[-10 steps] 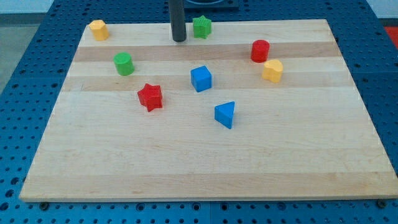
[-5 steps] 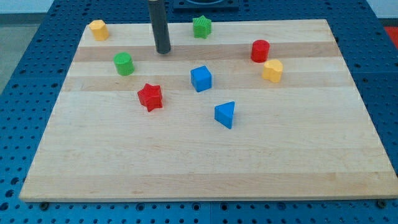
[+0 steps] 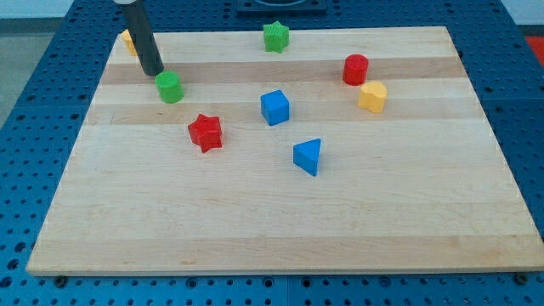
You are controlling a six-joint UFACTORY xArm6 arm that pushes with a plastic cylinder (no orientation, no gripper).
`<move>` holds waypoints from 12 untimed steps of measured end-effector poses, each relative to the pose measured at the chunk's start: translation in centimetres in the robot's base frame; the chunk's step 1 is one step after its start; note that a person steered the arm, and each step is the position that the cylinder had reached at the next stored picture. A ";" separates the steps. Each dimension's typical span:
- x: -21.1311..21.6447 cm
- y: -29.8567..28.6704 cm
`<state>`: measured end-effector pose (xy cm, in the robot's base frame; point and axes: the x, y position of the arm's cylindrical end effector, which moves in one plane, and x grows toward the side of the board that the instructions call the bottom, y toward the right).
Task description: Push the red circle into the yellow heart
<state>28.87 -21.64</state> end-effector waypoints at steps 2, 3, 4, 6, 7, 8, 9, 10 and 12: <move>0.5 3.9; 0.7 5.4; 0.7 5.5; 0.5 9.0; 0.4 11.5; 0.4 15.5; 0.7 16.8; 0.4 17.2; -1.0 22.6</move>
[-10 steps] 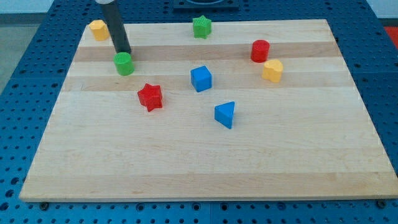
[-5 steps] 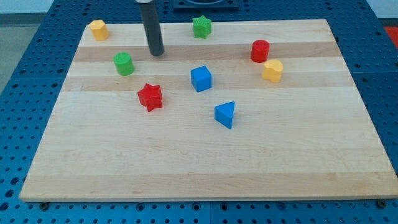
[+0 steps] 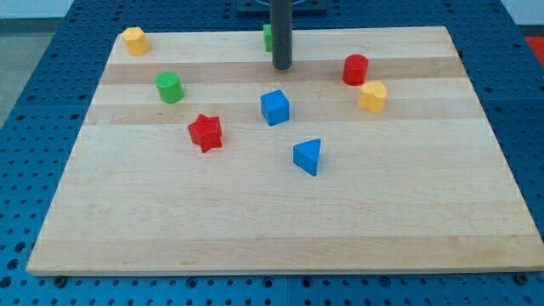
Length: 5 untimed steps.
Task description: Push the red circle into the yellow heart
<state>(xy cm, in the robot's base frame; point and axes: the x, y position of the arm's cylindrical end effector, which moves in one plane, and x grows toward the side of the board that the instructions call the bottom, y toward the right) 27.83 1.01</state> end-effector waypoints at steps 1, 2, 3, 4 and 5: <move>0.0 3.4; 0.0 6.8; 0.0 9.1; 0.3 10.7; 1.8 13.0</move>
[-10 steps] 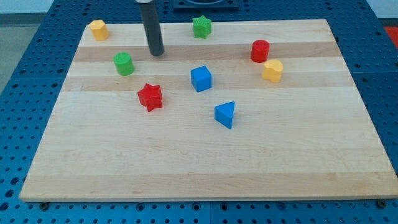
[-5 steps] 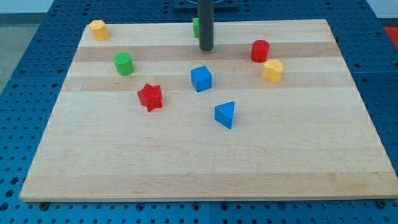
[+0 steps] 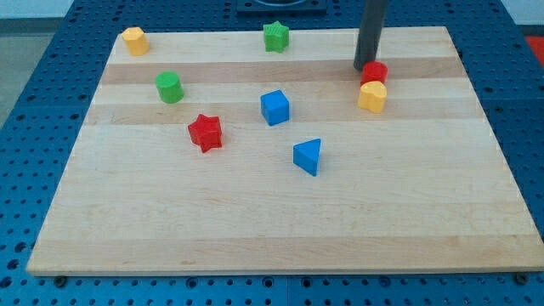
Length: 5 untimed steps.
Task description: Push the red circle into the yellow heart
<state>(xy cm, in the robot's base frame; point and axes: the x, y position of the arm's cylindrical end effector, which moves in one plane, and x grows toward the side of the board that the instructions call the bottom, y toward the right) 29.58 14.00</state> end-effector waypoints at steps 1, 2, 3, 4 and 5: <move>1.0 0.2; 2.1 0.2; 3.6 0.2; 5.2 0.2; 6.8 0.2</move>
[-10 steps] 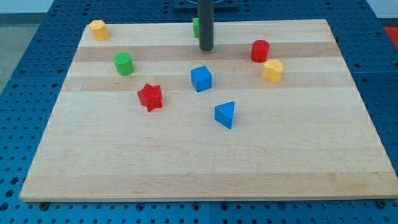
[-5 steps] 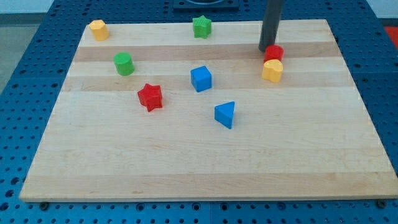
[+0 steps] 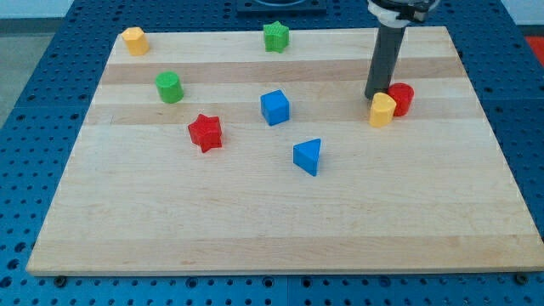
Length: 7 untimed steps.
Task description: Push the red circle into the yellow heart
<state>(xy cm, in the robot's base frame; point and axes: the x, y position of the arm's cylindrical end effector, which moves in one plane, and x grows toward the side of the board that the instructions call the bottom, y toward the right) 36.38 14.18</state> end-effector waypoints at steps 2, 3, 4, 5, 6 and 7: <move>2.9 0.0; 4.6 0.0; 5.5 0.0; 5.5 0.0; 5.5 -2.6; 5.5 -5.8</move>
